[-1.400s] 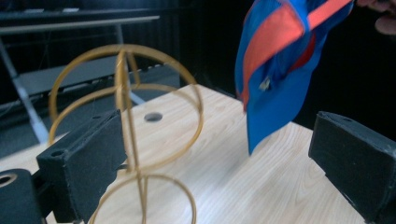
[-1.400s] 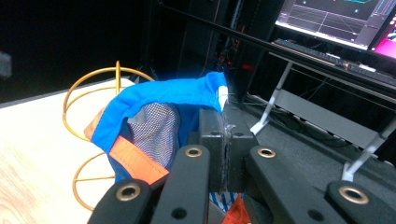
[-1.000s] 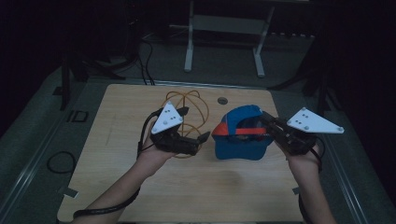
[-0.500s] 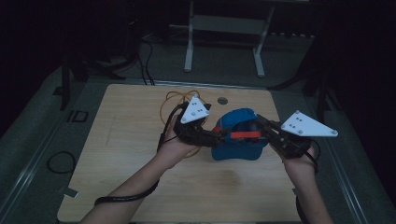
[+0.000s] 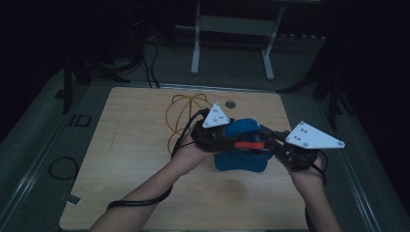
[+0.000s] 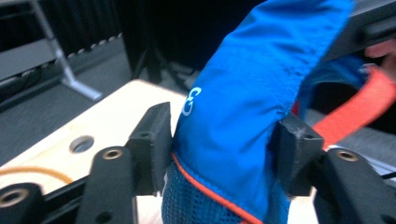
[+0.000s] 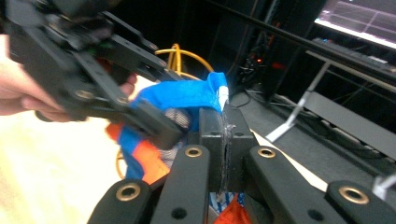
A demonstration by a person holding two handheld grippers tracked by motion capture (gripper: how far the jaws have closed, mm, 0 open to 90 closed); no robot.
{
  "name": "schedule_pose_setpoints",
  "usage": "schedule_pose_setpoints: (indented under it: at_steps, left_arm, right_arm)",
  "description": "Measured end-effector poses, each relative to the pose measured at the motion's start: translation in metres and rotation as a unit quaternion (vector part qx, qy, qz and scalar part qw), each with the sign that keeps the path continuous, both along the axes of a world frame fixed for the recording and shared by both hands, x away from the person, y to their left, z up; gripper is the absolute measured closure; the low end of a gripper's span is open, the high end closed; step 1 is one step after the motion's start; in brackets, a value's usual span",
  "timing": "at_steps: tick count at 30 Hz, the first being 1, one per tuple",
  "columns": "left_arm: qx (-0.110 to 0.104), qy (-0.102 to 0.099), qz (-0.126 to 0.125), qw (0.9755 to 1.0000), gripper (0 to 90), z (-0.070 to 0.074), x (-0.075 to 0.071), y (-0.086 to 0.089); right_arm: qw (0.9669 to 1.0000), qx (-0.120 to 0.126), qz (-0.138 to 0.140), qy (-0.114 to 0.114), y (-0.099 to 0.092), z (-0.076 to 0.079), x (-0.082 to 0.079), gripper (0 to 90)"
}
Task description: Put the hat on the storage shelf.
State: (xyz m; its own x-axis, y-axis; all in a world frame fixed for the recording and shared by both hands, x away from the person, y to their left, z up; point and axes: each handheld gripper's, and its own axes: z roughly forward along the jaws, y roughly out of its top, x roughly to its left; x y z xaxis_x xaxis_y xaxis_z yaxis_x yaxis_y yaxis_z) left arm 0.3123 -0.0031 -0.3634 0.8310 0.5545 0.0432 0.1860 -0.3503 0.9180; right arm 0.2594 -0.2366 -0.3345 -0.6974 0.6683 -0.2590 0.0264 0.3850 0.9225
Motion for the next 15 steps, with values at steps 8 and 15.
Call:
schedule_pose_setpoints:
  at_steps: [8,15]
  left_arm:
    - [0.012,0.003,0.007,0.9999,81.7,-0.004,0.001,-0.008]
    - [0.015,-0.025,0.021,0.9993,87.8,-0.004,-0.005,-0.013]
  right_arm:
    - [0.9999,-0.009,0.006,0.005,0.007,-0.006,-0.004,89.1]
    - [0.9999,0.0,0.003,0.013,0.003,-0.011,-0.006,89.0]
